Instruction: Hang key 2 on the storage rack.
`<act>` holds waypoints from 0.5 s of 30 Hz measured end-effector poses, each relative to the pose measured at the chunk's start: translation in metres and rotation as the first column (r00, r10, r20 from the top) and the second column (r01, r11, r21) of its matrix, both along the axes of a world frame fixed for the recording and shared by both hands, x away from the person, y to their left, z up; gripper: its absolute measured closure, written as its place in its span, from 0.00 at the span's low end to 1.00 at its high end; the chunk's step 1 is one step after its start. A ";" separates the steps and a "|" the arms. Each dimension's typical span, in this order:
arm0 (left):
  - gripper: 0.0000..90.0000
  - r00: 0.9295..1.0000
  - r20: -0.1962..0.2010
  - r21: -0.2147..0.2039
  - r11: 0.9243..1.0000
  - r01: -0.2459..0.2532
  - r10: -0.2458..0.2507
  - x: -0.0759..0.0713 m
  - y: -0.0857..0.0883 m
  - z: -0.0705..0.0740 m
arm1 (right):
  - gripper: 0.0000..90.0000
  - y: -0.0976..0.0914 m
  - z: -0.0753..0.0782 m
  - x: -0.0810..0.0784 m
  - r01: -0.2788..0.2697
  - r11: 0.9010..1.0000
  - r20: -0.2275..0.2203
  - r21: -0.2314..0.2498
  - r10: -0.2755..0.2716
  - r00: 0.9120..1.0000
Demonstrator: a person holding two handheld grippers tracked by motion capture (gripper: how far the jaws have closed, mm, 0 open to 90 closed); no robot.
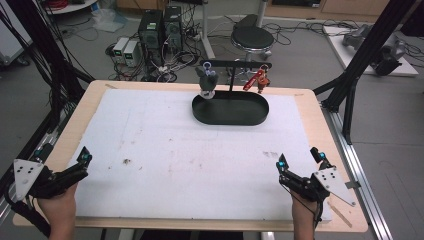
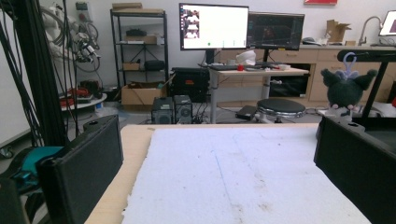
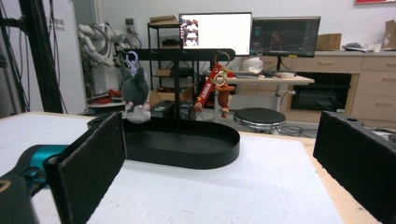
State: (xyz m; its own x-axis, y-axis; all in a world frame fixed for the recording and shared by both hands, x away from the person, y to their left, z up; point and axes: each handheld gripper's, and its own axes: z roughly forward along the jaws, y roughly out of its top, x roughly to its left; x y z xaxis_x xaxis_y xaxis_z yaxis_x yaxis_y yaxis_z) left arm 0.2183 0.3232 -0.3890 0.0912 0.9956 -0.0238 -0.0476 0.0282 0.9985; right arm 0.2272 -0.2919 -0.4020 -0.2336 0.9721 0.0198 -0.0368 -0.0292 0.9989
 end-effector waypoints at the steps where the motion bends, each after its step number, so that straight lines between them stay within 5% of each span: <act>1: 0.02 1.000 0.005 -0.003 1.000 0.000 0.000 0.000 0.000 -0.001 | 0.02 0.000 0.000 0.000 -0.001 1.000 -0.001 0.002 0.001 1.000; 15: 0.02 1.000 -0.001 -0.053 0.999 0.003 -0.003 0.000 0.005 -0.014 | 0.02 -0.002 -0.001 0.001 -0.004 1.000 0.003 0.012 0.004 1.000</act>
